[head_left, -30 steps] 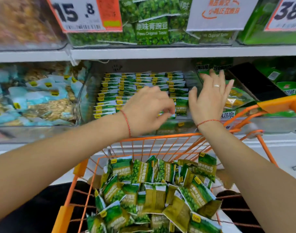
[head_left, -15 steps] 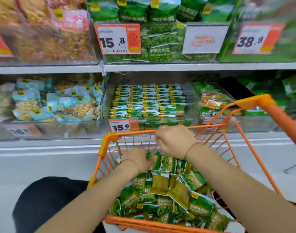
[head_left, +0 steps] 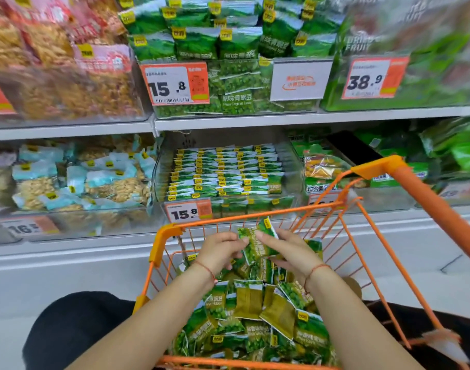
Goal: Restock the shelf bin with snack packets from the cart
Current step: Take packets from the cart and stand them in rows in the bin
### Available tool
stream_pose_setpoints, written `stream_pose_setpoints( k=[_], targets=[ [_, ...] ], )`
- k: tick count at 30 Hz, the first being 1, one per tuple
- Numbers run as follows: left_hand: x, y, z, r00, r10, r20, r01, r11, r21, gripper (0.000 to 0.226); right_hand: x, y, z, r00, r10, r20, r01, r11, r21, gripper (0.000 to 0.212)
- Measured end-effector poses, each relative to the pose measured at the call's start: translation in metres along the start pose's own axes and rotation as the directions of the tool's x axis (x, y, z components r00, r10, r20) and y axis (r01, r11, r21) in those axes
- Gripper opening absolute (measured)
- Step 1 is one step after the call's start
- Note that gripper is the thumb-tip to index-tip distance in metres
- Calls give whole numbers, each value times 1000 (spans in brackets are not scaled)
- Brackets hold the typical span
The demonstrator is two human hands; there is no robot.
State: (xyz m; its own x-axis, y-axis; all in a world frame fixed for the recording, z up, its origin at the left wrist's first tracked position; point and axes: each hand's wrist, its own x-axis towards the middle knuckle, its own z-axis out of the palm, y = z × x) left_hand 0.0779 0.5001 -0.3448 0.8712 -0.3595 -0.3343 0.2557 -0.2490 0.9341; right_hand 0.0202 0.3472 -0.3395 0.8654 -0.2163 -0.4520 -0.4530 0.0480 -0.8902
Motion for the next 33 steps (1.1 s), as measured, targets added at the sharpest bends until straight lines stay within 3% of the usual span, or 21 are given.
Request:
stream_pose_setpoints(
  k=[3, 6, 9, 12, 16, 18, 21, 23, 25, 26, 28, 30, 31, 33],
  targets=[
    [-6, 0, 14, 997, -41, 72, 47, 996, -77, 22, -1, -3, -2, 999, -27, -29, 31, 986, 164, 34],
    [-5, -1, 18, 995, -27, 94, 24, 999, 33, 24, 2, -1, 0, 991, -58, -119, 76, 984, 158, 27],
    [-7, 3, 16, 979, -48, 198, 29, 995, 99, 13, 3, 0, -4, 982, -103, -157, 120, 987, 103, 35],
    [-10, 8, 14, 949, -105, 297, 106, 994, 12, 50, 4, 1, -3, 984, -127, -124, 133, 990, 45, 25],
    [-12, 8, 19, 968, -85, 236, 87, 996, -1, 41, 3, 0, -3, 989, -100, -110, 113, 986, 121, 48],
    [-11, 5, 20, 982, -87, 168, 109, 986, -125, 38, 2, -2, -6, 999, -19, -51, 31, 967, 255, 47],
    [-10, 6, 19, 988, -76, 138, 107, 966, -236, 41, 0, 0, -8, 1000, 21, -16, -16, 958, 285, 50],
    [-9, 9, 18, 986, -73, 149, 101, 976, -192, 35, 3, 2, -7, 998, 8, -59, 9, 958, 285, 45],
    [-6, 6, 15, 997, -51, 65, 49, 998, 29, 31, 7, 3, -8, 987, 28, -159, 26, 944, 328, 52],
    [-2, 0, 13, 999, 24, 24, -30, 961, 276, 31, 9, 3, -9, 977, 55, -207, 28, 926, 376, 51],
    [1, -16, 11, 982, 123, 143, -188, 649, 737, 30, 10, 3, -13, 967, 112, -228, 15, 872, 489, 43],
    [0, -30, 15, 953, -23, 303, -278, 336, 900, 42, 6, 0, -12, 969, 145, -199, -21, 855, 519, 34],
    [0, -36, 18, 940, -95, 328, -296, 253, 921, 53, 3, -1, -11, 969, 149, -200, -23, 852, 524, 40],
    [2, -40, 23, 934, -139, 329, -297, 210, 932, 66, -1, -5, -8, 959, 159, -234, -17, 858, 513, 64]
  ],
)
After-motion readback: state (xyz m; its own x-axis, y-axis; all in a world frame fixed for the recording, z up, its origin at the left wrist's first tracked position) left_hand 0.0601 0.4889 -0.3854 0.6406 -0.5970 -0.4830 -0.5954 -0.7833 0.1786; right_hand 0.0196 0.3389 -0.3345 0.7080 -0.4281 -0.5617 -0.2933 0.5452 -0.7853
